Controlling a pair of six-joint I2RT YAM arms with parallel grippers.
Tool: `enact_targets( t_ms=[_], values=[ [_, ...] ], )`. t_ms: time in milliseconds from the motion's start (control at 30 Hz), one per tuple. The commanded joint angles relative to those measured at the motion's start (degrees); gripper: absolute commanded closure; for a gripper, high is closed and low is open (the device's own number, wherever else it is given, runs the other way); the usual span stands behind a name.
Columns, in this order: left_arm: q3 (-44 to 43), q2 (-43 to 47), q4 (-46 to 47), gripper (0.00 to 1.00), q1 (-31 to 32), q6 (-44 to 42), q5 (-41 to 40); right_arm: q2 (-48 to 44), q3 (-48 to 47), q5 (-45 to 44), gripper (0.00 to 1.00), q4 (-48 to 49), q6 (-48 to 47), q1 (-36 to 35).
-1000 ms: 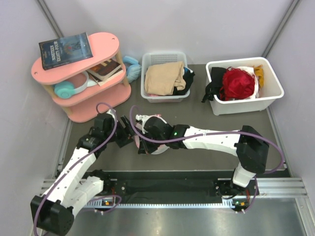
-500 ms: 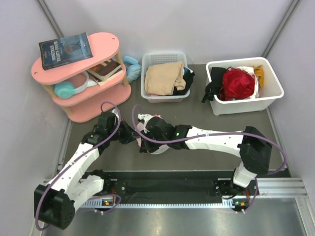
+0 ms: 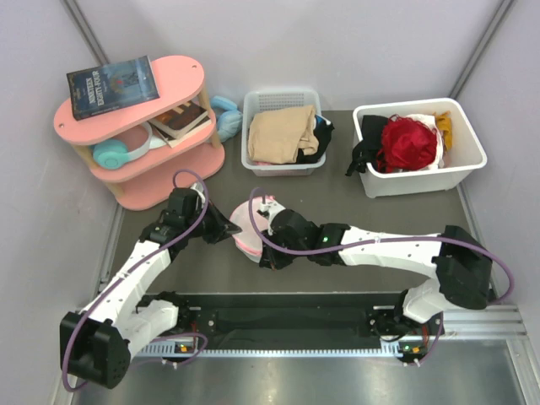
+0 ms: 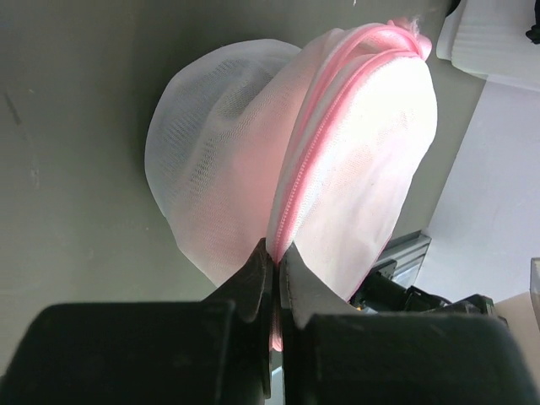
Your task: Unzip the laundry bag and remove the bra
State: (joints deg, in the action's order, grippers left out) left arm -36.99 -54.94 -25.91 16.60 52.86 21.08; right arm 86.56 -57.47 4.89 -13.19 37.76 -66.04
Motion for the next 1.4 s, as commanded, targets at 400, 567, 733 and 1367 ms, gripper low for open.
enact_targets(
  t_ms=[400, 567, 733, 1367],
  values=[
    [-13.18, -10.18, -1.07, 1.00, -2.27, -11.72, 1.50, -10.10, 7.82, -2.60, 1.00, 0.18, 0.91, 3.73],
    [-16.44, -13.52, -1.77, 0.80, -2.27, -13.05, 2.21, -8.00, 5.62, -1.72, 1.00, 0.71, 0.74, 3.73],
    [-15.66, -11.25, -6.42, 0.36, -2.27, -12.61, 0.29, -5.36, 2.20, -0.23, 1.00, 1.41, 0.65, 3.73],
    [-1.33, -1.84, 0.69, 0.81, -2.19, -2.59, 3.09, 3.79, -6.95, 6.02, 1.00, 0.10, -2.51, 3.73]
  ],
)
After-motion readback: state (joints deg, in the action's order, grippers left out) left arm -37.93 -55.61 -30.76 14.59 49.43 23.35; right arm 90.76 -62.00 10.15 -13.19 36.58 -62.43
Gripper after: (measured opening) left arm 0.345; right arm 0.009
